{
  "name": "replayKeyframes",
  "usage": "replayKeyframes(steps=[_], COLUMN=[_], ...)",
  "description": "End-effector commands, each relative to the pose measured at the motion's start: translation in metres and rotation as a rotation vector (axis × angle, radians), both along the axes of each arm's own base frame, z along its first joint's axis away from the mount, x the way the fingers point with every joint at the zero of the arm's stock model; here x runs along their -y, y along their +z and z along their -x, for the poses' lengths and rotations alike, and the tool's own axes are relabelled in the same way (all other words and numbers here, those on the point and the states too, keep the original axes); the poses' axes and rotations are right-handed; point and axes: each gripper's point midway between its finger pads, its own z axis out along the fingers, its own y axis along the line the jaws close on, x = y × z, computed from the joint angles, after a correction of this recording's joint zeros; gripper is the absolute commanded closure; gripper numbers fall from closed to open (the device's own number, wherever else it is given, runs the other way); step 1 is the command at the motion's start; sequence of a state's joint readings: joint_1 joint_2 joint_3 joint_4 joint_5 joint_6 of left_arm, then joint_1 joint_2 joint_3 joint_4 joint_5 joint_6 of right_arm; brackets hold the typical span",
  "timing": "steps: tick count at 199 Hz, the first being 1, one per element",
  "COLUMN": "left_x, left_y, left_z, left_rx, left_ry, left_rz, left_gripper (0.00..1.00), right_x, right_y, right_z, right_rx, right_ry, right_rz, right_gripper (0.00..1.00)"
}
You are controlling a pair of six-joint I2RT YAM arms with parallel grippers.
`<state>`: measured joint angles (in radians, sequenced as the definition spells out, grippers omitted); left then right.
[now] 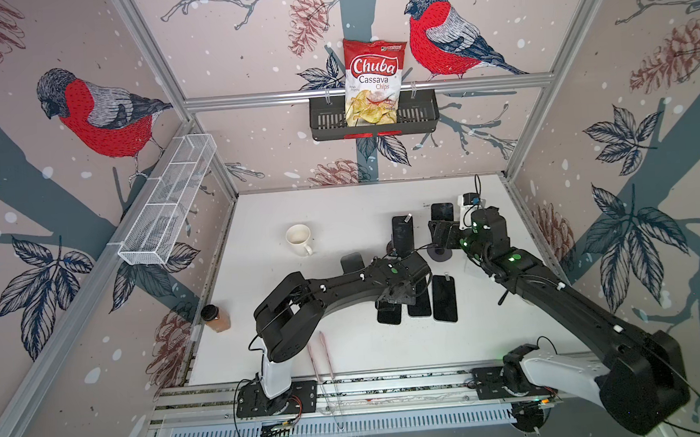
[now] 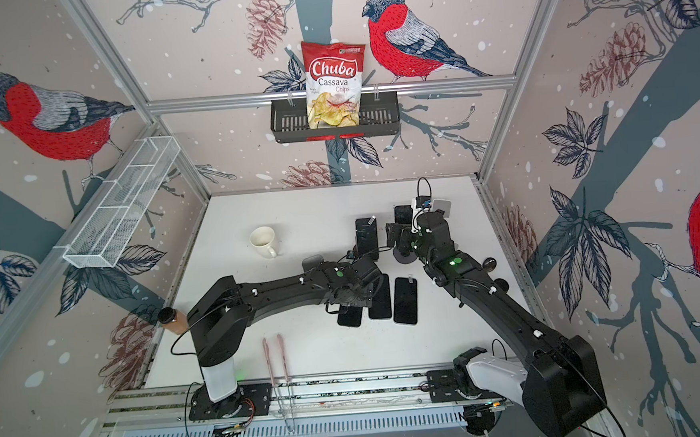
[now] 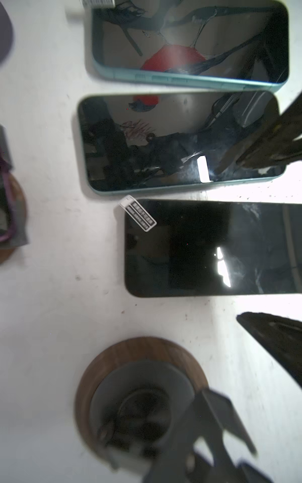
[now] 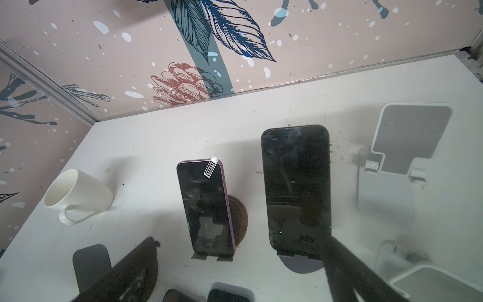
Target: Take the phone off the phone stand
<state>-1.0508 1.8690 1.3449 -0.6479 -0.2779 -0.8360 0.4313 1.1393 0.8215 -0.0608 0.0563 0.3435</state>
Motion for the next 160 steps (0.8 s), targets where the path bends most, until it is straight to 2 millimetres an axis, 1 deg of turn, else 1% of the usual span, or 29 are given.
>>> replayKeyframes(steps=[1,31,42,80,101,160], left_x=[-0.011,-0.02,-0.027,-0.047,-0.062,-0.091], left_y=[0.02,0.04,0.046,0.063,0.063,0.062], left_z=[-0.01,-0.012,-0.013,-0.017,-0.02,-0.035], left_rx=[0.094,0.151,0.172,0.225,0.206,0.182], left_ry=[0.046,0.071,0.108,0.162,0.225,0.307], left_rz=[-0.013,0.024,0.026,-0.011,-0.036,0.002], left_gripper=[0.13,0.08,0.04,0.03,0.03,0.03], right_x=[0.002,0.004,0.004,0.003,0.003,0.003], right_y=[0.007,0.009,0.009,0.008,0.005,0.001], right_z=[-0.002,-0.002,-0.003,-0.005,-0.007,-0.011], right_rx=[0.026,0.033,0.032,0.029,0.02,0.005], right_ry=[-0.016,-0.024,-0.027,-0.027,-0.027,-0.032], right_rz=[-0.013,-0.014,-0.014,-0.014,-0.007,0.005], right_gripper=[0.01,0.01,0.01,0.01,0.01,0.01])
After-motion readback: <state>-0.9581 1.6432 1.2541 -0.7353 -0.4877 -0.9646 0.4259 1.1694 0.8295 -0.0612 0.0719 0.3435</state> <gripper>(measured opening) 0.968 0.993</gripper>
